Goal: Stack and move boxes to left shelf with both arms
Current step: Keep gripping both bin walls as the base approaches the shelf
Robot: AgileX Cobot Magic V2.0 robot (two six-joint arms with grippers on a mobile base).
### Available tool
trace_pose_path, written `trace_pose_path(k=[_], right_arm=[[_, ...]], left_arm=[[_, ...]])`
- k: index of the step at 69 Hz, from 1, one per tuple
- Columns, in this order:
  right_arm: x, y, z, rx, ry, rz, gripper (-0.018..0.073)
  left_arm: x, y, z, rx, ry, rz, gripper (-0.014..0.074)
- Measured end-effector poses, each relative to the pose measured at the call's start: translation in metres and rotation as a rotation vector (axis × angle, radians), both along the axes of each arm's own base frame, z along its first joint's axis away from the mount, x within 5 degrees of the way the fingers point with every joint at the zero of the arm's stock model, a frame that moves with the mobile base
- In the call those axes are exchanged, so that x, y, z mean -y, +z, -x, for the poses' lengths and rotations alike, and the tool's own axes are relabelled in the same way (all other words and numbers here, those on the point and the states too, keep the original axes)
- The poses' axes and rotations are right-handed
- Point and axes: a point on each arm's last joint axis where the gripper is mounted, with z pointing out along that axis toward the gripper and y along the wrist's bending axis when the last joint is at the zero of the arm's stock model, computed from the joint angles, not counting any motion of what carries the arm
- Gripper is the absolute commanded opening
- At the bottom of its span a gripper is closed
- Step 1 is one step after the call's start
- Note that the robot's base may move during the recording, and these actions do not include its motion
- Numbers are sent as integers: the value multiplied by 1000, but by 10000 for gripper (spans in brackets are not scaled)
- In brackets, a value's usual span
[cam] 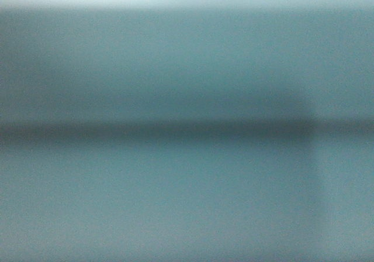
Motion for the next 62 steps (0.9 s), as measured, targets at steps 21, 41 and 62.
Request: trace_pose_path(k=[21,41,62], right_arm=[[0,0,0,0,0,0,57],[0,0,0,-1,0,-1,57],[0,0,0,-1,0,-1,57]], left_arm=[[0,0,0,-1,0,-1,-10],[0,0,0,-2,0,-3,-10],[0,0,0,-2,0,-3,-10]])
